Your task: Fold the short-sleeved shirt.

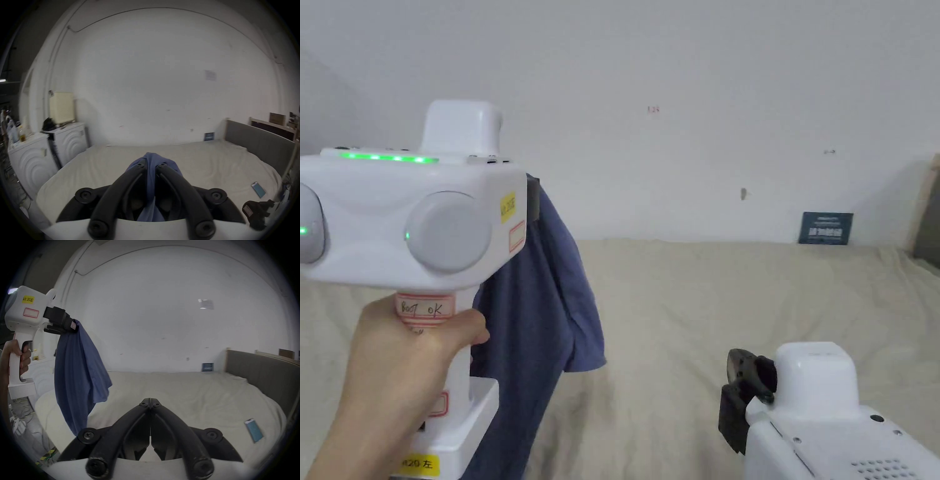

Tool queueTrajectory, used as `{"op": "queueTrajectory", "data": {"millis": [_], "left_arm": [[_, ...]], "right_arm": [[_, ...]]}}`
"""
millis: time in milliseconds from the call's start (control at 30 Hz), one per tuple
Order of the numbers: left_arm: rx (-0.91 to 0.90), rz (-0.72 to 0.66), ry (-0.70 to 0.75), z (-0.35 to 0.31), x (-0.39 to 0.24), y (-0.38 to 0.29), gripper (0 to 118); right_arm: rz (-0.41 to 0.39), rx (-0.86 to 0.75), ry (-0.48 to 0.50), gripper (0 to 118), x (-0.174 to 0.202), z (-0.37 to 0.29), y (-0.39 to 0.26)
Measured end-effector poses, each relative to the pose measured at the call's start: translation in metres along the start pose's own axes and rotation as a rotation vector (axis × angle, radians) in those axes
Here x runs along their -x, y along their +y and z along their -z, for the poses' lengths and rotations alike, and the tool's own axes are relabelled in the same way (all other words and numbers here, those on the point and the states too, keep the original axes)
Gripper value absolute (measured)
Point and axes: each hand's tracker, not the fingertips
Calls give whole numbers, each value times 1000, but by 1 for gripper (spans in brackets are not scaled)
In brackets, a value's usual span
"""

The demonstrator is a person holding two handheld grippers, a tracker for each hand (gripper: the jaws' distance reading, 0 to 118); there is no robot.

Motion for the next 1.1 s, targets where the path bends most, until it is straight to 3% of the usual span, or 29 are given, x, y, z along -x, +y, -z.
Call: {"op": "queueTrajectory", "data": {"millis": [200, 367, 433, 500, 600, 767, 800, 833, 900, 933, 1033, 1100], "left_arm": [[164, 2, -284, 35, -107, -53, 7], [471, 35, -415, 81, -177, -165, 7], [628, -49, -465, 98, -190, -212, 7], [723, -41, -454, 105, -200, -248, 7], [675, 150, -373, 104, -209, -266, 7], [681, 30, -400, 106, -193, -256, 10], [677, 21, -397, 106, -189, -254, 17], [664, -4, -387, 104, -183, -251, 32], [617, -31, -417, 102, -170, -247, 76], [636, -46, -428, 103, -162, -243, 88], [647, -162, -490, 99, -134, -235, 88], [614, -134, -411, 90, -116, -228, 87]], "right_arm": [[27, -5, -188, 0, -72, -38, -3], [121, 54, -255, 0, -114, -47, -21], [141, 66, -274, 0, -121, -45, -31], [153, 91, -275, 0, -126, -40, -41], [144, 143, -265, 0, -126, -30, -54], [156, 189, -225, 0, -121, -13, -64], [154, 191, -214, 0, -118, -12, -64], [147, 192, -205, 0, -115, -10, -64], [130, 194, -194, 0, -109, -8, -62], [123, 196, -184, 0, -106, -7, -61], [121, 192, -151, 0, -94, -3, -57], [115, 184, -129, 0, -85, -1, -54]]}}
